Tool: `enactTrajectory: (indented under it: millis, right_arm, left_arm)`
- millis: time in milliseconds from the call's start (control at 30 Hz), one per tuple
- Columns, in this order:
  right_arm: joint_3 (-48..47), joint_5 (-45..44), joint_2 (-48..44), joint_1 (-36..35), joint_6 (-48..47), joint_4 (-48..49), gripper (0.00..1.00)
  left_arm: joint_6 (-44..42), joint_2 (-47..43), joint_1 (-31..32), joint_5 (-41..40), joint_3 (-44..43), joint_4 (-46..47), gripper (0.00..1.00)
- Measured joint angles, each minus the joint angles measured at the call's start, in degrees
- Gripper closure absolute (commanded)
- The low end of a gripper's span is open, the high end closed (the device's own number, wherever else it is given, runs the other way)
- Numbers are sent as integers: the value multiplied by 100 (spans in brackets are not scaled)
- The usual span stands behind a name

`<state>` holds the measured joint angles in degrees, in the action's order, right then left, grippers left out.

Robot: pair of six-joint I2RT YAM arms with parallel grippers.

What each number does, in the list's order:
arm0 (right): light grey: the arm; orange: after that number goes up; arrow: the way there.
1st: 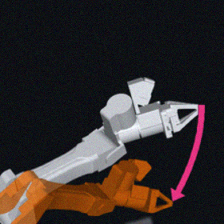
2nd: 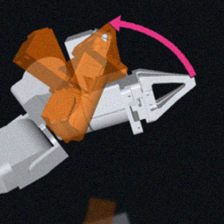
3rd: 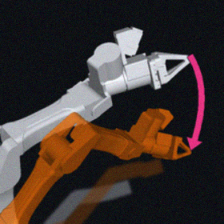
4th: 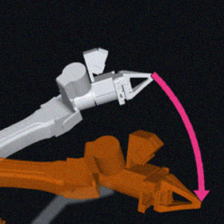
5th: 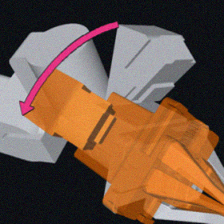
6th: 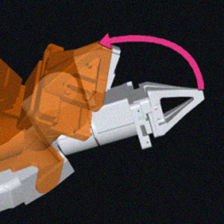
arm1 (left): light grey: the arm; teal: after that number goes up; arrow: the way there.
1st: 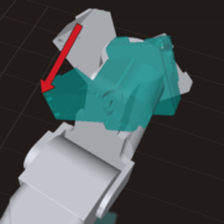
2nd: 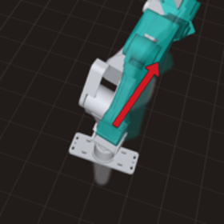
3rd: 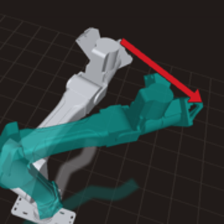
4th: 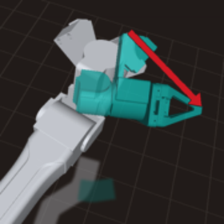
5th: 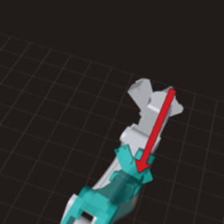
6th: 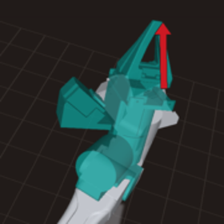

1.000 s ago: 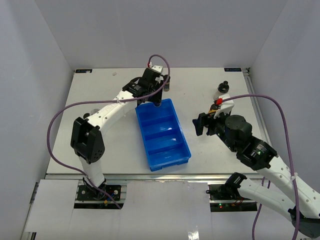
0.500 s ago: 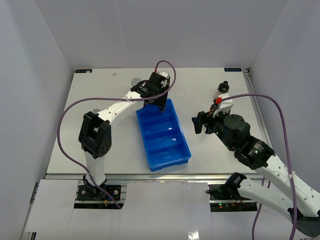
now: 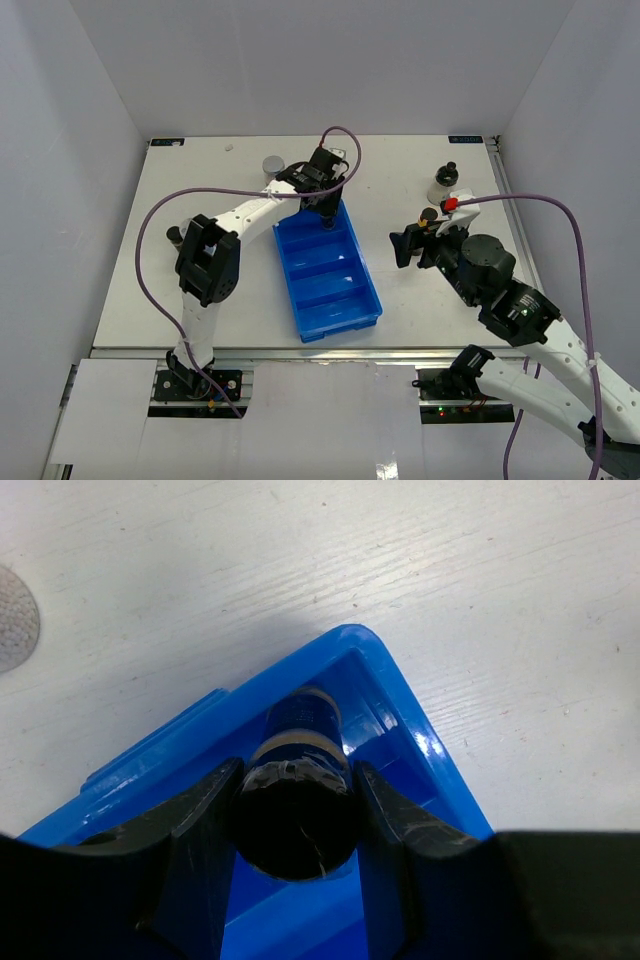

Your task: Organize the condiment bottles

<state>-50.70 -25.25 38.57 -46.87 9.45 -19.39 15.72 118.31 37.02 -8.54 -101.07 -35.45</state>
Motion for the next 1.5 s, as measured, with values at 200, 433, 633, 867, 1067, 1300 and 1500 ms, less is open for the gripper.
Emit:
enactTrajectory:
  millis: [200,433,633,867,1067,1300,1500]
  right_arm:
    - [2,-38,-96,0,-102,41,10]
    - [2,-57,-16,0,-217,96,10]
    - [2,-56,87,0,-257,130,10]
    - [2,-37,118,0,-250,121,10]
    - [0,18,117,0,-213,113,10]
    - [0,165,75,0,-92,-25,10]
    - [4,182,-212,0,-63,-163,10]
  left_arm:
    - [22,248,94,-8,-217,-132,25]
    - [25,279,117,-129,-273,-402,20]
    - [43,277,117,-290,-570,-600,14]
    - [162,-63,120,-537,-783,-807,13]
    - [272,-904,110,-1156,-641,-833,14]
    - [1048,-2057,-850,-1425,-332,-1240,14]
    - [1590,-3118,-3259,-1024,917,-1405,24]
